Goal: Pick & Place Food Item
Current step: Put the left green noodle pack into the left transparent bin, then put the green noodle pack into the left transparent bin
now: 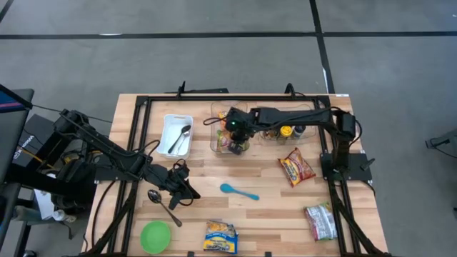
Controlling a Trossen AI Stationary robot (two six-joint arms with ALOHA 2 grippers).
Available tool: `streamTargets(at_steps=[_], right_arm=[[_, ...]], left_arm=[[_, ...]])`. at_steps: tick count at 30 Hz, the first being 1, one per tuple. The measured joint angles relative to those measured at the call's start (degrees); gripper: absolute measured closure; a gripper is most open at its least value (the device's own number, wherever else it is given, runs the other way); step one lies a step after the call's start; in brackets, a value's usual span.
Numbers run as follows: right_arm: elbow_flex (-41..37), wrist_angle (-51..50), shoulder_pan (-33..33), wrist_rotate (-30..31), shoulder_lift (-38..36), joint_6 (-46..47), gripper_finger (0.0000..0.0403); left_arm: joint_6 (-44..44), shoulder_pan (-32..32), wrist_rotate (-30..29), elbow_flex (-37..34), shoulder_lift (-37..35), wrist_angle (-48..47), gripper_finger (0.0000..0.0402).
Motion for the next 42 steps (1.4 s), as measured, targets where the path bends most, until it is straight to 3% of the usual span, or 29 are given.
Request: streamTargets(at_steps=[9,28,42], right_arm=[[0.34,7.67,0.0,-0.96,2.13,2.12,0.0403],[2.64,1.89,0.38,-1.07,0.81,2.58,0.0403],[4.17,-3.37,5.26,-0.96,-9.65,4.31,0.0403]], left_arm=[[0.0,0.07,0.0,0.04,0.0,2.0,0.0402],[0.0,0.11,0.02,0.02,0.0,3.78,0.0402],[0.0,0.11,0.0,-0.04,0.0,6.07,0.0402]])
